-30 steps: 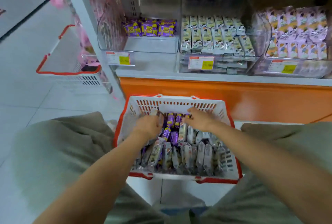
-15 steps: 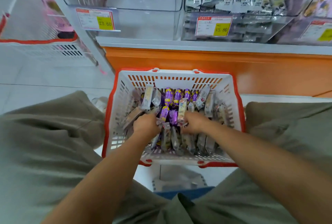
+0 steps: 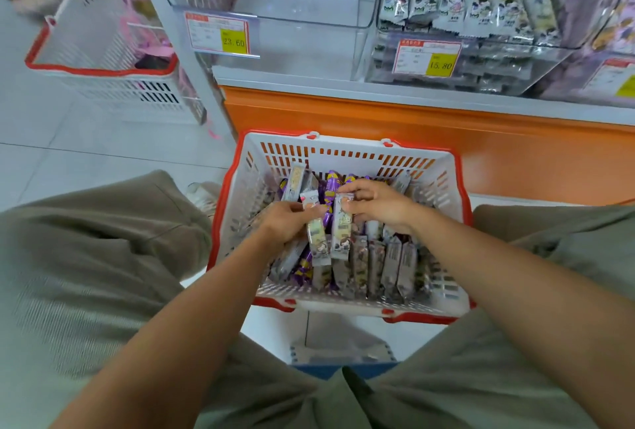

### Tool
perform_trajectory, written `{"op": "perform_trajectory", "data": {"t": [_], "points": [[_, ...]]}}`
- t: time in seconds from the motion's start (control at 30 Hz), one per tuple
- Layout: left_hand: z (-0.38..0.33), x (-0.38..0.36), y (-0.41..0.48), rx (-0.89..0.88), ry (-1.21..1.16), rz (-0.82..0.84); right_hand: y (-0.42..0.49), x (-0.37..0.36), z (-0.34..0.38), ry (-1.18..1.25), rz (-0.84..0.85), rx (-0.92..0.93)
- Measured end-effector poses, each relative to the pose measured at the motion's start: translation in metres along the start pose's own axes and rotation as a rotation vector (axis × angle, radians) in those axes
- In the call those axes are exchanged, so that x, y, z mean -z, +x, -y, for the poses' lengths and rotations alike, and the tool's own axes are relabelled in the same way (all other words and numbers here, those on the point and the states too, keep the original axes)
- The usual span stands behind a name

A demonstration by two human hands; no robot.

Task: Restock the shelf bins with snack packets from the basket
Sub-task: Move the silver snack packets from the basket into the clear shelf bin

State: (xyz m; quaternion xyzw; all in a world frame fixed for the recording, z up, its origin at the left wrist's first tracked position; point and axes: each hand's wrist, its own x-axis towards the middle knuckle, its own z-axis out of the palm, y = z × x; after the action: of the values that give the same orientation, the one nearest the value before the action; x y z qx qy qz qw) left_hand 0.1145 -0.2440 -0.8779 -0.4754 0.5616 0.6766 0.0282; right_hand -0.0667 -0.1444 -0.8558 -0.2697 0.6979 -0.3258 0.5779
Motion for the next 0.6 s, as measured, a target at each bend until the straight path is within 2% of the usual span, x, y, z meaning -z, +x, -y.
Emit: {"op": "perform_trajectory", "data": {"t": [0.3,0.47,0.6], "points": [[-0.047,-0.031,-0.011,0.006,-0.149,0.039,-0.023,0.017,0.018,0.026,-0.188,0.112],[-0.076,-0.045,-0.023,-0.038,-0.185,0.000,-0.041,0.026,0.029,-0.038,-0.373,0.265],[-0.095,-0.054,-0.034,-0.068,-0.242,-0.087,-0.058,0.030,0.039,-0.007,-0.382,0.341]]}}
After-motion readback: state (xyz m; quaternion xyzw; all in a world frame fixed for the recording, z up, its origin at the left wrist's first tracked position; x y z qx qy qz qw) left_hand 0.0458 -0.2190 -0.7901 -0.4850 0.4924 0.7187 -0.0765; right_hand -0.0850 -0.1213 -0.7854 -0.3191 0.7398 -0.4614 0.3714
